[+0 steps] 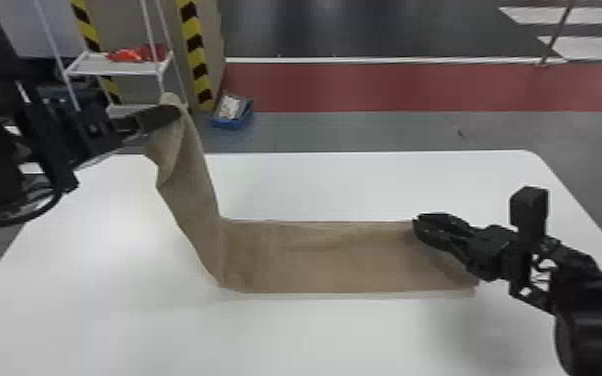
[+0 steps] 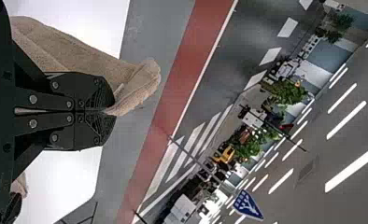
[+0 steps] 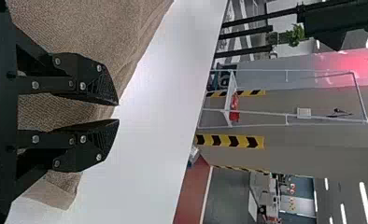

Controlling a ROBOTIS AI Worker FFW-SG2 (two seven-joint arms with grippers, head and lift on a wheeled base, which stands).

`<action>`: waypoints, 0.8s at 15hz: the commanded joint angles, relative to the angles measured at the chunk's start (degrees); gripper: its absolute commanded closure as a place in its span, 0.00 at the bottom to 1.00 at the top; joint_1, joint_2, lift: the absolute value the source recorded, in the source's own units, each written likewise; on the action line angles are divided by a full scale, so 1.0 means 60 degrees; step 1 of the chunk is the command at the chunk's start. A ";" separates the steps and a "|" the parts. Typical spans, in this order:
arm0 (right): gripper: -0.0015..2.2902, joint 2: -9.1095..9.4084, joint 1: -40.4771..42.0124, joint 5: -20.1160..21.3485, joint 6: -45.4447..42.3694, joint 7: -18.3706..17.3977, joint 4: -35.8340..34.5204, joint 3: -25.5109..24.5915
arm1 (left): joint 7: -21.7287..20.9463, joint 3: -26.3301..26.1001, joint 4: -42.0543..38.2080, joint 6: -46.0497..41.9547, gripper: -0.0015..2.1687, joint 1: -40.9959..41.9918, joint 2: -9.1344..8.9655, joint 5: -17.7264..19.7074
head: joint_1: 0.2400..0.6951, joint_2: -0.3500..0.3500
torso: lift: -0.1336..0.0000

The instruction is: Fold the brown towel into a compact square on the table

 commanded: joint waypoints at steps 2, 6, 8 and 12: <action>0.39 0.0018 -0.0111 0.0272 0.0227 0.0044 0.0090 0.0191 | -0.0017 0.0005 -0.0074 -0.0001 0.83 0.0214 0.0018 0.0013 | 0.94 0.54 | 0.04; 0.39 0.0004 0.0138 0.0448 0.0462 0.0235 0.0090 0.0279 | -0.0061 0.0005 -0.0118 -0.0001 0.83 0.0331 0.0018 0.0013 | 0.98 0.54 | 0.04; 0.39 0.0018 0.0284 0.0477 0.0462 0.0235 0.0032 0.0382 | -0.0061 0.0005 -0.0176 -0.0001 0.83 0.0404 0.0003 -0.0001 | 1.00 0.55 | 0.04; 0.39 0.0004 0.0431 0.0448 0.0286 0.0117 -0.0290 0.0367 | -0.0076 -0.0039 -0.0264 -0.0001 0.83 0.0507 0.0003 -0.0031 | 1.00 0.56 | 0.04</action>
